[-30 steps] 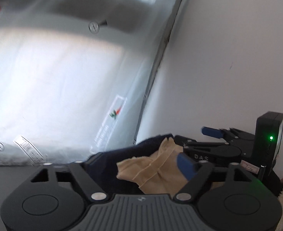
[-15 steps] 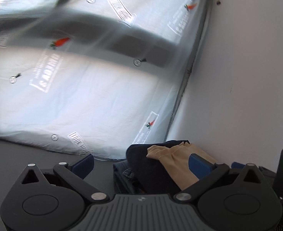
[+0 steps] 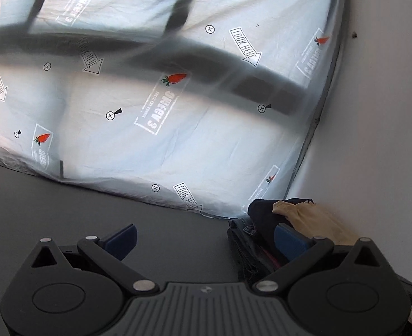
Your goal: Fold clothes
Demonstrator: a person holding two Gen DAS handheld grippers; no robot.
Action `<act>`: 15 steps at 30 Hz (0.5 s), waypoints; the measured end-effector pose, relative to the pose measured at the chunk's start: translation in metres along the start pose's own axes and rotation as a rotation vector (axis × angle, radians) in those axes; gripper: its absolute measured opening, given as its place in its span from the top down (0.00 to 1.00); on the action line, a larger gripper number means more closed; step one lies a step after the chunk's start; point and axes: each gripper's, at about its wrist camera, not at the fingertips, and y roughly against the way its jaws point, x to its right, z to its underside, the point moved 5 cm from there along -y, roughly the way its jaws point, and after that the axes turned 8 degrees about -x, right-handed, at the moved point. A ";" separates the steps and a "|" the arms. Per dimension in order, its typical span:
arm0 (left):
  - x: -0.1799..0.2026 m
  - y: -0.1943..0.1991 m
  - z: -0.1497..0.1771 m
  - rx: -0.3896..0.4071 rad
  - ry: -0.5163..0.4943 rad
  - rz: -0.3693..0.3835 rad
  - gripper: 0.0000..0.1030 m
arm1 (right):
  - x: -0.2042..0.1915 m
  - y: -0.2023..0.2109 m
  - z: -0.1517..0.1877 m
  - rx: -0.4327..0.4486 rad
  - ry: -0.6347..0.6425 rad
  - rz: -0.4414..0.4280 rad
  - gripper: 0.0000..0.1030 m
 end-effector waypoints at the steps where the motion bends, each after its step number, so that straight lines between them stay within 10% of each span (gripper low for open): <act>1: -0.010 0.010 0.000 0.005 -0.019 0.008 0.00 | -0.015 0.003 0.003 -0.004 -0.003 0.010 0.00; 15: -0.185 0.132 0.036 -0.089 -0.184 -0.182 0.00 | -0.249 0.058 0.072 -0.127 0.023 0.028 0.00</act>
